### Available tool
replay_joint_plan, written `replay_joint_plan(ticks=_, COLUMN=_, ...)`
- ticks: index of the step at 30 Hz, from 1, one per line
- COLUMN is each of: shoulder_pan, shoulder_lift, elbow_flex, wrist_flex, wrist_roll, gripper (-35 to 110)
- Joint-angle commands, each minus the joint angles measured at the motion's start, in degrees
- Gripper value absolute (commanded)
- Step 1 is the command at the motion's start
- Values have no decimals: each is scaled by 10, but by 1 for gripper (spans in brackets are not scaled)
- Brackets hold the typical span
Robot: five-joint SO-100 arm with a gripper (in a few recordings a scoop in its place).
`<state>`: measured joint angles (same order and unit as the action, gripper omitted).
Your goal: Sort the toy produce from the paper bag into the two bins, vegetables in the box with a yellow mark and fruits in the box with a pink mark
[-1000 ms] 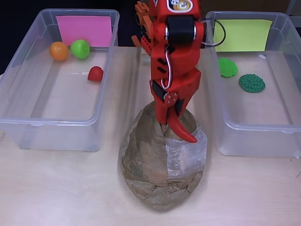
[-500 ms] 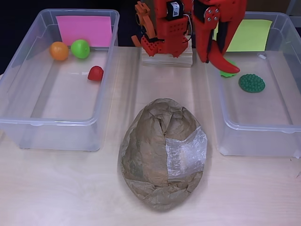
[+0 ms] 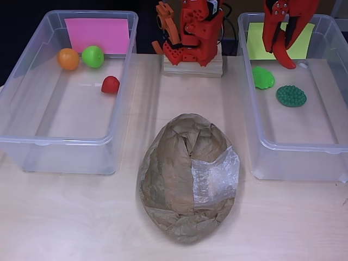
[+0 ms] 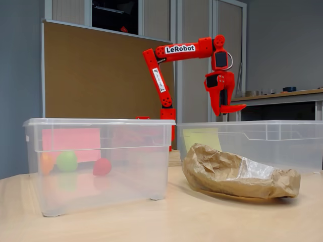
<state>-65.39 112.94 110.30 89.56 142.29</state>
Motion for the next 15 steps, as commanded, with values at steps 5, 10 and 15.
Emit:
replay_joint_plan(ticks=5, shoulder_pan=-88, shoulder_lift=17, elbow_flex=186, wrist_flex=-200, wrist_roll=132, gripper=15)
replay_joint_plan(ticks=10, shoulder_pan=-91, shoulder_lift=16, elbow_flex=208, wrist_flex=-219, wrist_roll=135, gripper=26)
replay_joint_plan(ticks=15, shoulder_pan=-69, shoulder_lift=23, elbow_flex=193, wrist_flex=-207, wrist_roll=87, gripper=26)
